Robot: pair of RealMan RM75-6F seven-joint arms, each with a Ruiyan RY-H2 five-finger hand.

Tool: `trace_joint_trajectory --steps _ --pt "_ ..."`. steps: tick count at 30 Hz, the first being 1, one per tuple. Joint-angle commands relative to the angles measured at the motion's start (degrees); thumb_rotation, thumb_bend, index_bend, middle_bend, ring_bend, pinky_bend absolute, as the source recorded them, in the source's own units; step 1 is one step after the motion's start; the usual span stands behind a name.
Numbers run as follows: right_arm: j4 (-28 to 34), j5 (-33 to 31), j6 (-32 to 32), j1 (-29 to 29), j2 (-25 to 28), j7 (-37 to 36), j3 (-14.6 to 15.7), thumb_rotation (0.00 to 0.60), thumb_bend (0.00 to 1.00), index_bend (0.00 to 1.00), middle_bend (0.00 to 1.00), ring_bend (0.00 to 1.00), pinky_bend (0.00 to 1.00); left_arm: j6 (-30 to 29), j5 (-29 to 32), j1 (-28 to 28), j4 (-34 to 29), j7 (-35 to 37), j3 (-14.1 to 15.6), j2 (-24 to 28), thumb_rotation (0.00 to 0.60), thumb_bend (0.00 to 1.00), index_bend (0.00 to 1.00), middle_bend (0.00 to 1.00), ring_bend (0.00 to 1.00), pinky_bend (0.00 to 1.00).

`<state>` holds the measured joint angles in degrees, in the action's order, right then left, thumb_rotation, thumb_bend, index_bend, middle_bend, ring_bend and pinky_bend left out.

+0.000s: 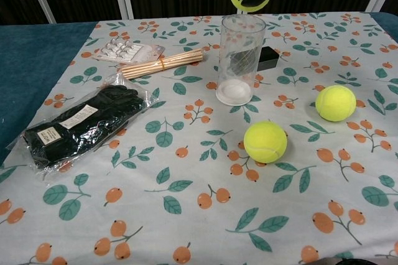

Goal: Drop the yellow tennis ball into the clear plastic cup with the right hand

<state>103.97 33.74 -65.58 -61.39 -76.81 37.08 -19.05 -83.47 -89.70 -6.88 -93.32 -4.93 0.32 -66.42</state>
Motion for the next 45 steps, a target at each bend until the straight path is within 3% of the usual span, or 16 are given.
trace_joint_trajectory --steps 1,10,14,20,27,30,35,41,45 --pt "-0.4 0.1 0.3 -0.1 -0.3 -0.1 0.2 0.600 0.24 0.17 0.28 0.39 0.48 0.1 0.0 0.0 0.0 0.0 0.0 0.1 0.600 0.28 0.03 0.02 0.00 0.05" --pt "0.0 -0.7 1.5 -0.1 0.2 -0.9 0.0 0.600 0.13 0.00 0.12 0.27 0.37 0.2 0.2 0.0 -0.1 -0.1 0.0 0.1 0.600 0.28 0.03 0.02 0.00 0.05" --pt "0.5 -1.6 2.3 -0.1 0.9 -0.9 0.2 0.600 0.11 0.00 0.06 0.20 0.35 0.2 0.3 0.0 -0.2 -0.3 0.0 0.2 0.600 0.28 0.03 0.02 0.00 0.05" --pt "1.2 -1.6 2.0 0.1 1.7 -1.1 0.3 0.600 0.11 0.00 0.05 0.19 0.33 0.3 0.4 0.0 -0.2 -0.4 0.0 0.2 0.600 0.28 0.03 0.02 0.00 0.05" --pt "5.5 3.5 -1.2 3.5 6.3 -3.0 0.9 0.600 0.12 0.00 0.06 0.19 0.33 0.1 0.5 0.1 -0.1 -0.2 -0.1 0.2 0.600 0.28 0.03 0.02 0.00 0.05" --pt "8.1 8.5 -3.1 7.2 9.9 -5.4 2.6 0.600 0.13 0.00 0.06 0.19 0.33 -0.1 0.4 0.1 -0.2 -0.2 -0.1 0.2 0.600 0.28 0.03 0.02 0.00 0.05" --pt "10.9 21.7 -8.2 17.4 16.6 -12.8 9.2 0.600 0.15 0.00 0.06 0.19 0.33 -0.2 0.4 0.1 -0.3 -0.4 -0.3 0.0 0.600 0.28 0.03 0.02 0.00 0.05" --pt "5.5 38.5 -19.5 31.6 18.8 -20.8 19.5 0.600 0.15 0.00 0.06 0.18 0.28 -0.3 0.2 -0.2 -0.4 -1.0 -0.6 -0.5 0.600 0.28 0.03 0.02 0.00 0.05" --pt "0.4 43.5 -24.7 39.2 16.7 -25.3 24.4 0.600 0.15 0.00 0.05 0.18 0.22 -0.5 -0.2 -0.3 -0.3 -1.4 -0.6 -0.7 0.600 0.28 0.03 0.02 0.00 0.05"
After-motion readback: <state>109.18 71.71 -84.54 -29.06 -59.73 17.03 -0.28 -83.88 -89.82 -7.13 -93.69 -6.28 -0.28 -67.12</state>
